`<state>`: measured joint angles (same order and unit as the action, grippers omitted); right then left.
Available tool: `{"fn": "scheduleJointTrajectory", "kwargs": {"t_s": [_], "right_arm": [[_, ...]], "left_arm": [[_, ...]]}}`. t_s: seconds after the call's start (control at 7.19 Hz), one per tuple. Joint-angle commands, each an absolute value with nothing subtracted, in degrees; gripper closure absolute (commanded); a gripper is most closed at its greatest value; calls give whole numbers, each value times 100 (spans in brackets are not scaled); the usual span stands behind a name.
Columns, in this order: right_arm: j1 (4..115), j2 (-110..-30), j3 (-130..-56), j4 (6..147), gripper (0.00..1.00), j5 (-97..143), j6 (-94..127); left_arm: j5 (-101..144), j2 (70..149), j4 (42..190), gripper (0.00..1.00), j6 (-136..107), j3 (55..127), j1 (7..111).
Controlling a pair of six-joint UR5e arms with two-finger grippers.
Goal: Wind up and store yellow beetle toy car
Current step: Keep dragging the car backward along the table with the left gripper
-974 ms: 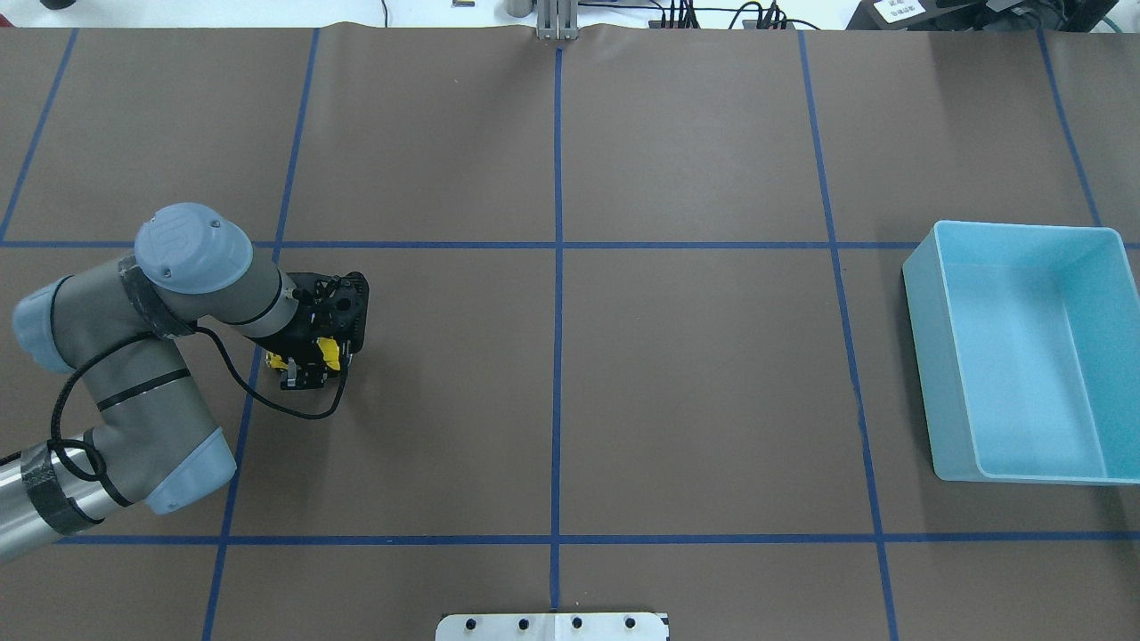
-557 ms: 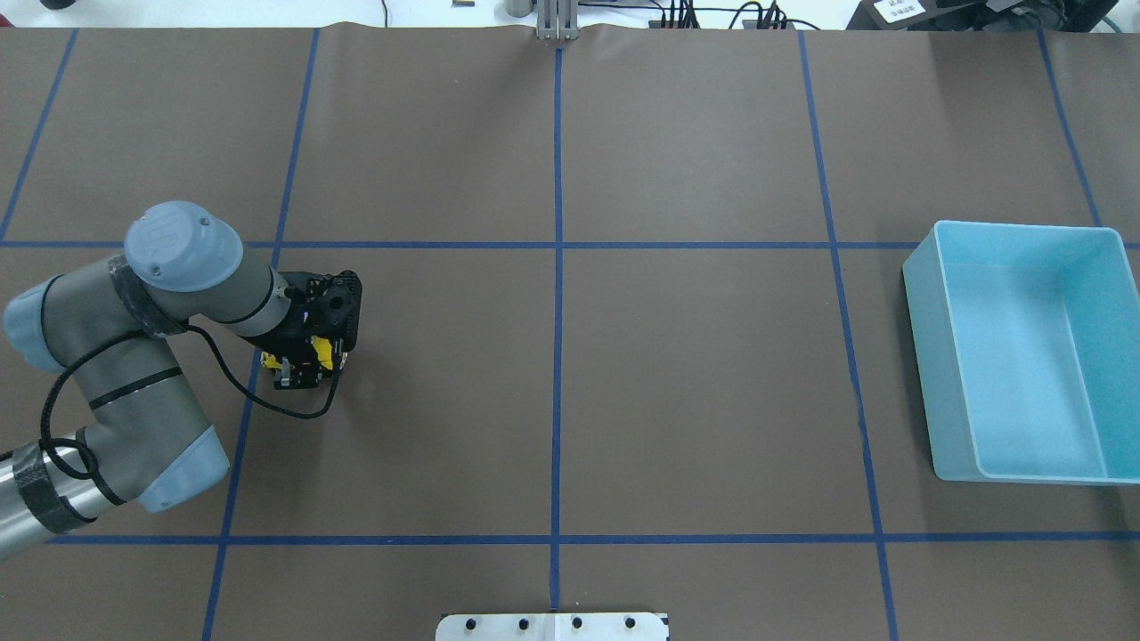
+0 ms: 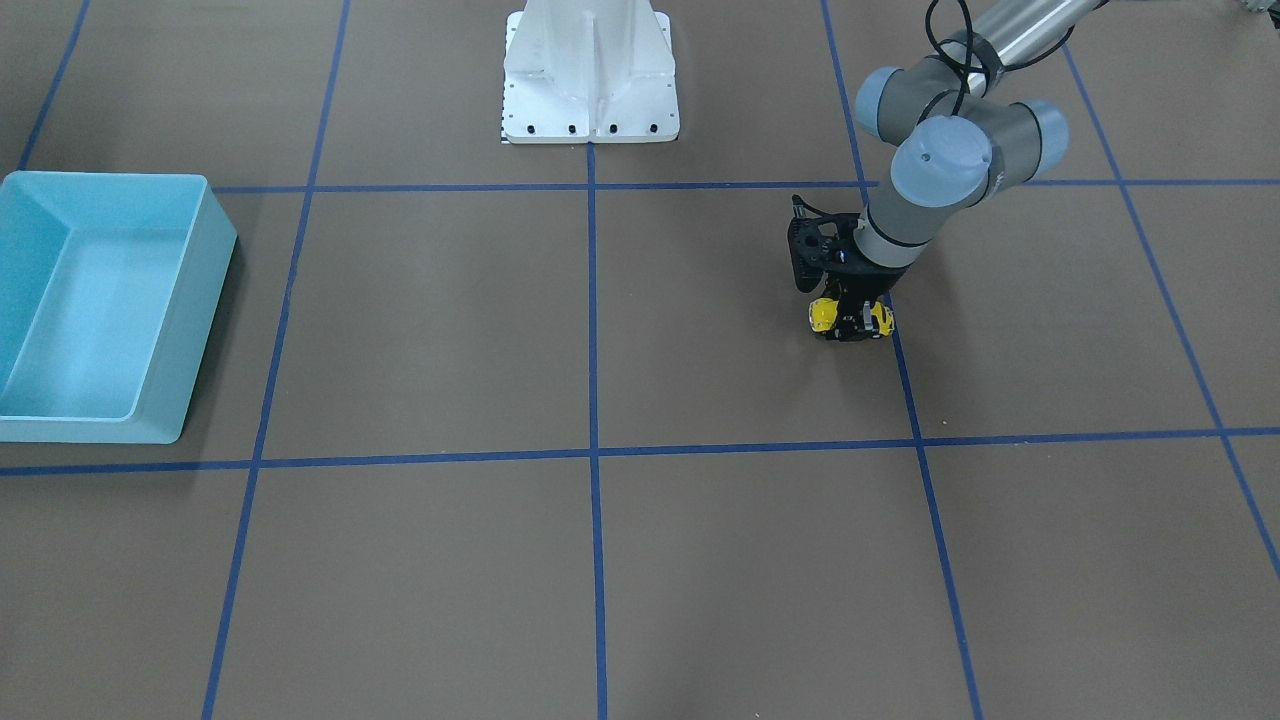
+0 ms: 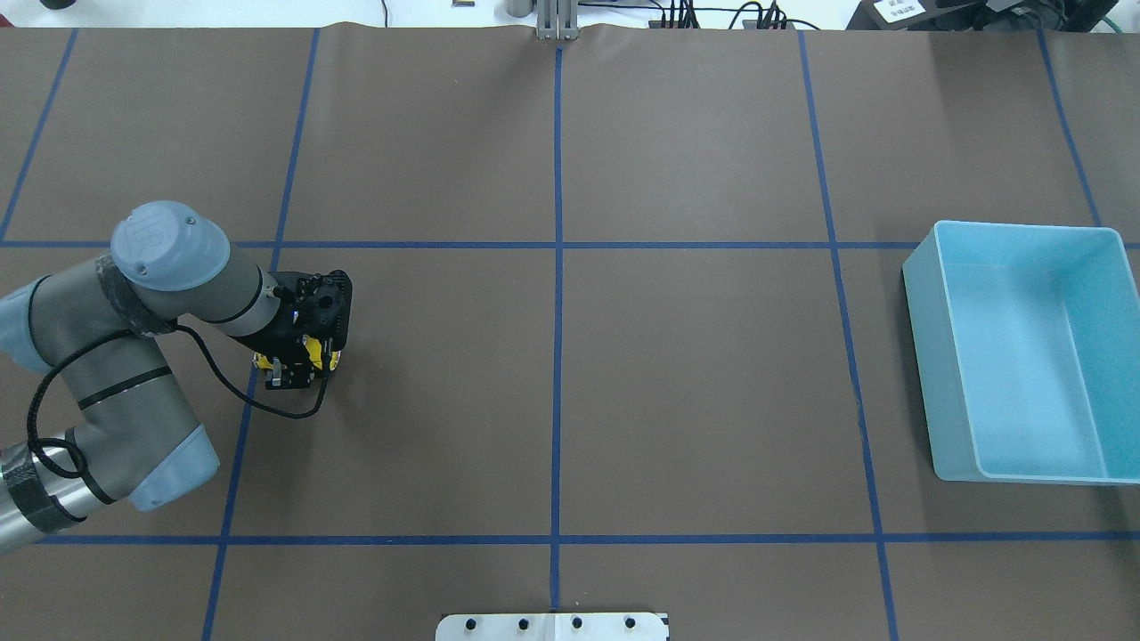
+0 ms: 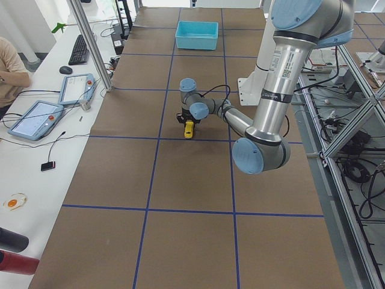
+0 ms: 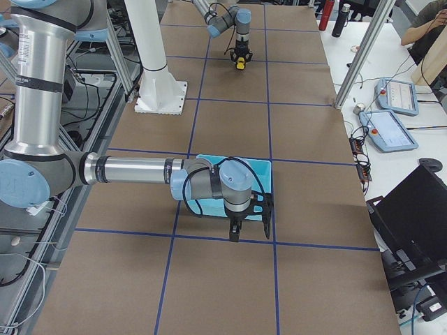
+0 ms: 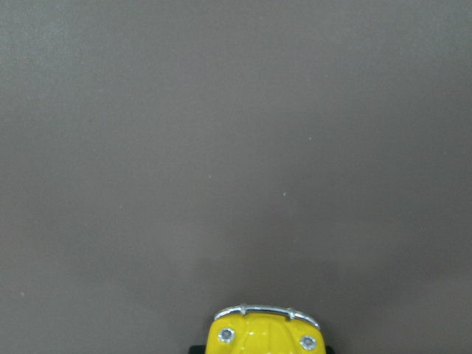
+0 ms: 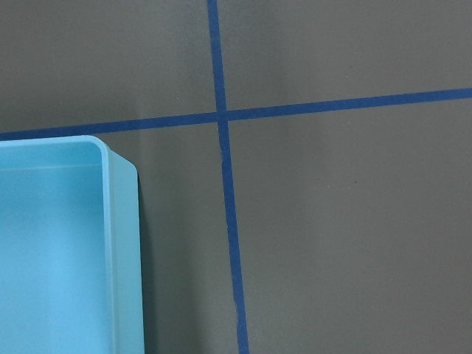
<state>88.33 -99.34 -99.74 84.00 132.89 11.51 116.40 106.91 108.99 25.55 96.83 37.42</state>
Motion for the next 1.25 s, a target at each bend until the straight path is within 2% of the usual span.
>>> {"fn": "scheduleJointTrajectory", "kwargs": {"t_s": [0.0,1.11], "right_arm": [[8833,-9932,-9976,8402,0,13289,1151],[8833,-9932,-9976,8402,0,13289,1151]], "left_arm": [[11672,10644,10934,75,2584,9686,3779],[11751,10504,11048,75,2619,9677,3850]]}}
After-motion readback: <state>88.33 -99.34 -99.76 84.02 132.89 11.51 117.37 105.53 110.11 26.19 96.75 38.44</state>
